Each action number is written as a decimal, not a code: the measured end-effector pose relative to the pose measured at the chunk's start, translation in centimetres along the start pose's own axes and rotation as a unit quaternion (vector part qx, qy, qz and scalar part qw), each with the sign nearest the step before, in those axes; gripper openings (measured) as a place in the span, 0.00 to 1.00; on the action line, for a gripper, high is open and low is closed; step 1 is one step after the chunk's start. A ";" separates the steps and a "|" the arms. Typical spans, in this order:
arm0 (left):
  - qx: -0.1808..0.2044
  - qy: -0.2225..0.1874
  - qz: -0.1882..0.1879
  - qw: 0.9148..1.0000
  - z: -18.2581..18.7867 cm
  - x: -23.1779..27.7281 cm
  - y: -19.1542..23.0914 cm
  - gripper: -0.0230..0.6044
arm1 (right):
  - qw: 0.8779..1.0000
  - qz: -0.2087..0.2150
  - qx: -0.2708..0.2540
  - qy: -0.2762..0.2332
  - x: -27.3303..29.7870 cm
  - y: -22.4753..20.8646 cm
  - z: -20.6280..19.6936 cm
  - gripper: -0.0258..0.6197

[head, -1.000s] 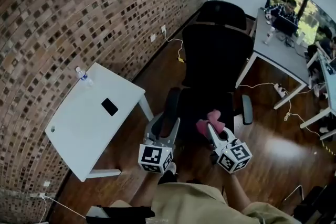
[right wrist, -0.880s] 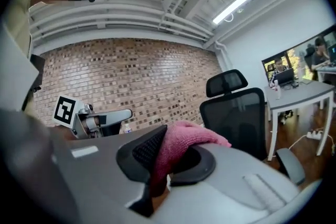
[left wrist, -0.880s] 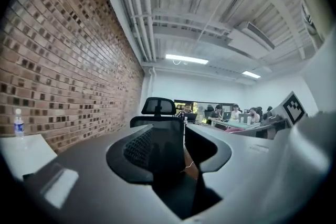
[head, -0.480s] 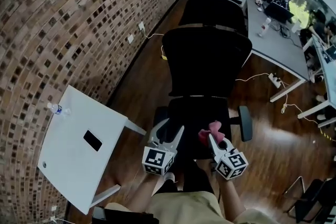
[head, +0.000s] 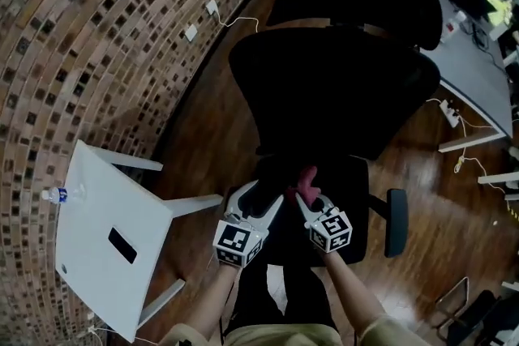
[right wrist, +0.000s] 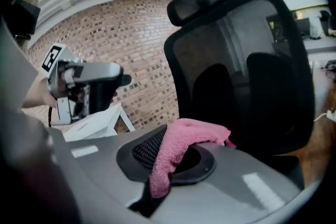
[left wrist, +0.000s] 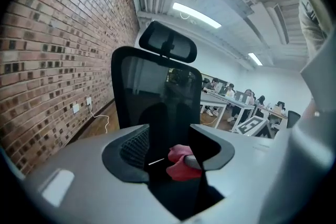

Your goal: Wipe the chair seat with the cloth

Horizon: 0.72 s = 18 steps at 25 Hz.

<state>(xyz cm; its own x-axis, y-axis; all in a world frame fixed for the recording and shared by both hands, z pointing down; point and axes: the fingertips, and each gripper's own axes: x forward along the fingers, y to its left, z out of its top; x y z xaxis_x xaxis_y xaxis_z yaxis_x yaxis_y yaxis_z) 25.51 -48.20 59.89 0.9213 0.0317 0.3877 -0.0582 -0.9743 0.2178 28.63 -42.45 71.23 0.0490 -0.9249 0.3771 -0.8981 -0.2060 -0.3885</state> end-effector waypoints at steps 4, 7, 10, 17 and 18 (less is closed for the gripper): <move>-0.012 0.026 -0.002 1.000 -3.5 3.4 3.3 0.38 | 0.997 0.050 0.039 0.048 9.5 -2.0 -5.8 0.07; -0.023 0.048 -0.013 0.999 -5.1 3.8 5.3 0.38 | 0.977 0.114 0.167 0.075 17.3 -0.4 -8.9 0.06; -0.026 0.063 -0.021 0.997 -6.8 4.1 5.7 0.38 | 0.977 0.071 0.171 0.101 22.2 -2.2 -12.5 0.06; -0.043 0.088 -0.025 0.995 -9.2 5.7 5.1 0.38 | 0.964 -0.164 0.048 0.203 14.5 -18.9 -17.1 0.06; -0.049 0.089 -0.027 0.995 -9.6 6.0 4.6 0.38 | 0.951 -0.216 0.042 0.218 10.9 -22.6 -17.4 0.06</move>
<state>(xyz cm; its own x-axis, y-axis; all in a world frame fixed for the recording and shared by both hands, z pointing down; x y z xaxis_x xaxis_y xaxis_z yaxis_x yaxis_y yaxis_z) 27.03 -50.38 71.82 0.8423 0.1311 0.5228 -0.0547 -0.9441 0.3249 41.92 -42.32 98.73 0.2040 -0.5311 0.8224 -0.7962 -0.5788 -0.1763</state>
